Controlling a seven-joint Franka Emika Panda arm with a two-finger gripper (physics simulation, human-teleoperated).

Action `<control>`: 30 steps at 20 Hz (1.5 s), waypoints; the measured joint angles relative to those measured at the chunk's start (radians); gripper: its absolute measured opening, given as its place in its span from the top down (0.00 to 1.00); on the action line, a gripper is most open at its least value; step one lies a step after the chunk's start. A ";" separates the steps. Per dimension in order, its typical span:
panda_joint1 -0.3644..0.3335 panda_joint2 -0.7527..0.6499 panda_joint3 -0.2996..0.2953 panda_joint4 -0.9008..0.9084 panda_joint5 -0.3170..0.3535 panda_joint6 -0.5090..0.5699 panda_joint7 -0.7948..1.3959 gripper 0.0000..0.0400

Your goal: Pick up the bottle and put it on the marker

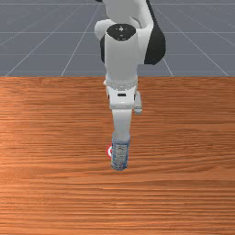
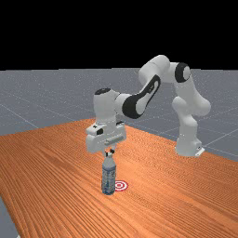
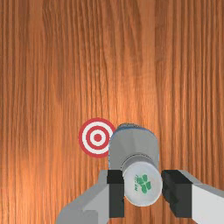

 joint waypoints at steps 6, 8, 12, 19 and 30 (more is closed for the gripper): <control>0.006 -0.019 -0.006 -0.029 -0.011 -0.009 0.015 0.66; 0.005 -0.028 -0.006 -0.043 -0.011 0.003 0.015 0.66; 0.008 -0.064 -0.011 -0.104 -0.005 0.040 0.049 0.66; 0.008 -0.122 -0.011 -0.197 -0.004 0.071 0.055 0.66; 0.000 -0.165 -0.004 -0.265 0.010 0.087 0.032 0.66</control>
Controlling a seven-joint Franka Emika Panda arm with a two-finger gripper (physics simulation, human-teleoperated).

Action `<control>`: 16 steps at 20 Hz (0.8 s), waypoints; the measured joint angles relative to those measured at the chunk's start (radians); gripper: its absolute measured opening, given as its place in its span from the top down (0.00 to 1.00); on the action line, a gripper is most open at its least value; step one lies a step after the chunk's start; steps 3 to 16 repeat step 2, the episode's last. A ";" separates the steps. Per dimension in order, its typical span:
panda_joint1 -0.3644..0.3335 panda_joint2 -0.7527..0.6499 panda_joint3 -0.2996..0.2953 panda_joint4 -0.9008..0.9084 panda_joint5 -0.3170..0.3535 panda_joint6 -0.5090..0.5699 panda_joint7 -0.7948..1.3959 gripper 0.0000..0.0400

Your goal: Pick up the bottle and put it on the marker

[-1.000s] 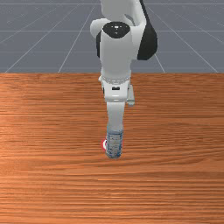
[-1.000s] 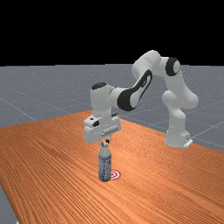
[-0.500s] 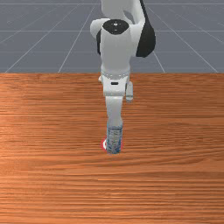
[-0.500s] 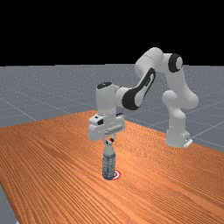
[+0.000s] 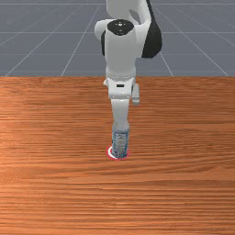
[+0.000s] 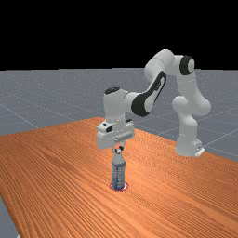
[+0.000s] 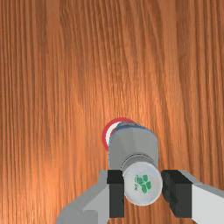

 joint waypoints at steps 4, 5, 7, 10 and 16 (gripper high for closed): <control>0.001 -0.001 -0.001 0.000 -0.002 -0.003 0.002 0.66; 0.001 -0.001 -0.001 0.000 -0.002 -0.003 0.002 0.66; 0.001 -0.001 -0.001 0.000 -0.002 -0.003 0.002 0.66; 0.001 -0.001 -0.001 0.000 -0.002 -0.003 0.002 0.66; 0.001 -0.001 -0.001 0.000 -0.002 -0.003 0.002 0.66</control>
